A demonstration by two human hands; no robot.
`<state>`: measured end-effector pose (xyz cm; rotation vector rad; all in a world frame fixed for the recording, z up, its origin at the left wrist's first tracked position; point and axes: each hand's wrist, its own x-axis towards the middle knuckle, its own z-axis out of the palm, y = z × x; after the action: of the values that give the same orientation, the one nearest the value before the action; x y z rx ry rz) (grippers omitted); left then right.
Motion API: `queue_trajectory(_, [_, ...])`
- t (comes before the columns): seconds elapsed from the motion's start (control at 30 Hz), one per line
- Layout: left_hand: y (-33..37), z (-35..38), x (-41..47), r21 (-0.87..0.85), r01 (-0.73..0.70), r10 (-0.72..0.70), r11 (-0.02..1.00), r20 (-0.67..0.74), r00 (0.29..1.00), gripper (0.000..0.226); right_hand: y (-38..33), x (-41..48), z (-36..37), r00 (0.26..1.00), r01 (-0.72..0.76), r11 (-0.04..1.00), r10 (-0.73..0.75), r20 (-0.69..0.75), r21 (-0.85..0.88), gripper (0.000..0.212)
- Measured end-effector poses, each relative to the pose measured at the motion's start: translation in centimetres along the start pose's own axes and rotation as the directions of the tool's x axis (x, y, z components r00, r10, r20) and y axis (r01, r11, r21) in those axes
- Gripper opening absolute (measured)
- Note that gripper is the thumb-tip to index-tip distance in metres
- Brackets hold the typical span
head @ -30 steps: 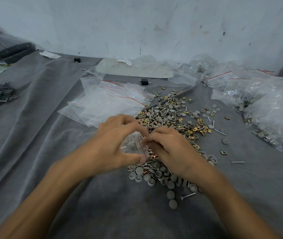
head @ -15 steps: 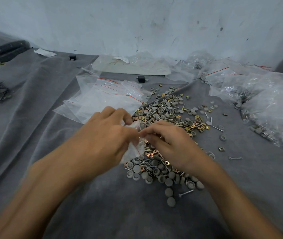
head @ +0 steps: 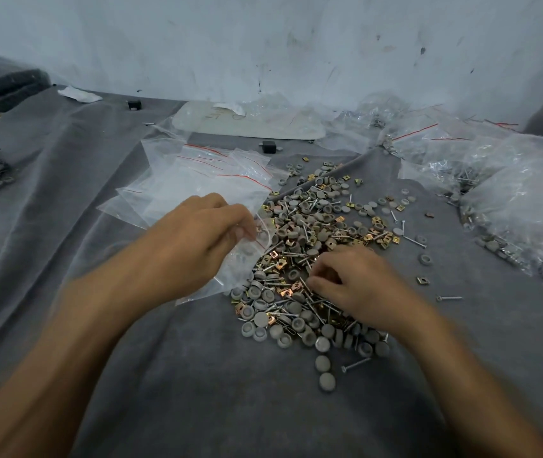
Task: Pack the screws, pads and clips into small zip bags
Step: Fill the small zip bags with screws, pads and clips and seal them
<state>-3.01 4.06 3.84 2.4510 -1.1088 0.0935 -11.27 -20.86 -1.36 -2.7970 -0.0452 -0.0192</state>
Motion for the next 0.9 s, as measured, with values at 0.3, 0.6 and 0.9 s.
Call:
queue_trajectory(0.3, [0.1,0.2,-0.2,-0.068,0.010,-0.008,0.998,0.041,0.999,0.021,-1.0,0.4,1.0,0.999,-0.010,0.973,0.002,-0.037,-0.231,0.024])
queue_trajectory(0.6, [0.6,0.2,-0.2,-0.021,0.049,-0.048,0.999,0.065,0.997,0.020,-0.8,0.2,0.1,0.961,-0.006,0.987,0.049,-0.272,0.159,0.005])
queue_trajectory(0.9, [1.2,1.1,0.1,-0.002,0.014,-0.014,1.000,0.055,0.998,0.018,-3.6,1.4,0.0,0.938,0.248,0.630,0.034,-0.346,0.736,0.007])
